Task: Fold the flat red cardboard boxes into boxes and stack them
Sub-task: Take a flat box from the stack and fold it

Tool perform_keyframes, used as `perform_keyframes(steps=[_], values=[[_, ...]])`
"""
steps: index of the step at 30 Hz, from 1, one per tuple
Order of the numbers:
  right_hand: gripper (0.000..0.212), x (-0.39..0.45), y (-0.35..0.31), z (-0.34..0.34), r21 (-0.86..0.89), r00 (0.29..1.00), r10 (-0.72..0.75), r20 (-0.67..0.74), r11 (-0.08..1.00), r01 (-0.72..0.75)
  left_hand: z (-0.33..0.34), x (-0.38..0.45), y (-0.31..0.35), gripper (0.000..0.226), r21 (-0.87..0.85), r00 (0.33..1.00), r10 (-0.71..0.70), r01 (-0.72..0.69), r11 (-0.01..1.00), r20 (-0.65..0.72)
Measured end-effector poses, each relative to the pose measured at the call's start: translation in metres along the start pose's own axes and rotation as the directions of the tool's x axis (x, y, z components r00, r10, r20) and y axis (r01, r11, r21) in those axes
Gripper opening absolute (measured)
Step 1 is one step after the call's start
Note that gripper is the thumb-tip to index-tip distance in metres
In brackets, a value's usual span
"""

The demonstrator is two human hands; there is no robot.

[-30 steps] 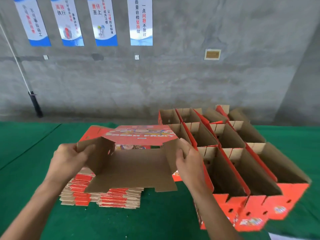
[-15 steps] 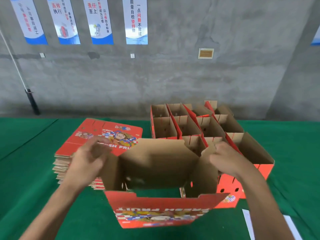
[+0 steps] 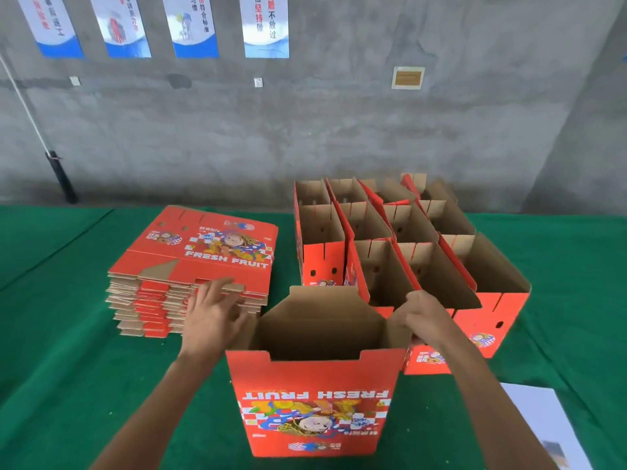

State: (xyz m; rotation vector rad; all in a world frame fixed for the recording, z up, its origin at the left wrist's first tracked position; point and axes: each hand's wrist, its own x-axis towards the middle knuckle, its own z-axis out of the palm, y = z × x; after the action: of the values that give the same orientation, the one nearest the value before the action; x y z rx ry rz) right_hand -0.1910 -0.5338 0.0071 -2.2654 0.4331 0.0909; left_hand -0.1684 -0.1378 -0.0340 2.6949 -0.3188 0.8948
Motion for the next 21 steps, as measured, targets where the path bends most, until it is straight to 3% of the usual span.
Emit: perform_keyframes(steps=[1,3,5,7,9,11,13,15,17,21], values=[[0.052,-0.003,0.002,0.003,0.059,0.999,0.001,-0.05,0.998,0.002,0.001,-0.001,-0.001,0.011,0.08,0.995,0.096,-0.095,0.992,-0.011],[0.069,-0.01,0.001,0.009,0.102,0.983,-0.052,-0.177,0.992,0.071,-0.002,-0.003,-0.004,0.024,0.07,0.973,0.231,-0.231,0.97,0.009],[0.066,-0.014,0.007,0.019,-0.078,0.937,-0.192,-0.291,0.981,0.177,-0.004,-0.008,-0.006,0.028,-0.104,0.962,0.271,-0.267,0.958,0.024],[0.054,-0.015,0.018,0.025,-0.197,0.873,-0.304,-0.381,0.949,0.244,-0.011,-0.019,-0.007,0.031,-0.32,0.975,0.189,-0.143,0.937,0.119],[0.044,-0.013,0.029,0.028,-0.148,0.838,-0.337,-0.429,0.942,0.302,-0.02,-0.037,-0.01,0.042,-0.498,0.963,0.059,0.083,0.863,0.264],[0.044,-0.011,0.036,0.032,-0.016,0.852,-0.29,-0.435,0.949,0.315,-0.029,-0.053,-0.015,0.052,-0.644,0.927,0.019,0.246,0.724,0.376],[0.053,-0.012,0.037,0.034,0.11,0.886,-0.22,-0.408,0.952,0.287,-0.038,-0.062,-0.02,0.057,-0.68,0.926,0.145,0.143,0.719,0.349],[0.066,-0.011,0.035,0.035,0.221,0.909,-0.132,-0.396,0.947,0.234,-0.04,-0.064,-0.022,0.055,-0.603,0.912,0.295,-0.069,0.794,0.284],[0.072,-0.007,0.032,0.032,0.312,0.922,-0.018,-0.388,0.938,0.15,-0.04,-0.063,-0.021,0.063,-0.522,0.891,0.363,-0.181,0.834,0.271],[0.056,0.001,0.031,0.034,0.357,0.932,0.025,-0.361,0.927,0.113,-0.038,-0.065,-0.018,0.081,-0.643,0.908,0.338,-0.107,0.758,0.249]])
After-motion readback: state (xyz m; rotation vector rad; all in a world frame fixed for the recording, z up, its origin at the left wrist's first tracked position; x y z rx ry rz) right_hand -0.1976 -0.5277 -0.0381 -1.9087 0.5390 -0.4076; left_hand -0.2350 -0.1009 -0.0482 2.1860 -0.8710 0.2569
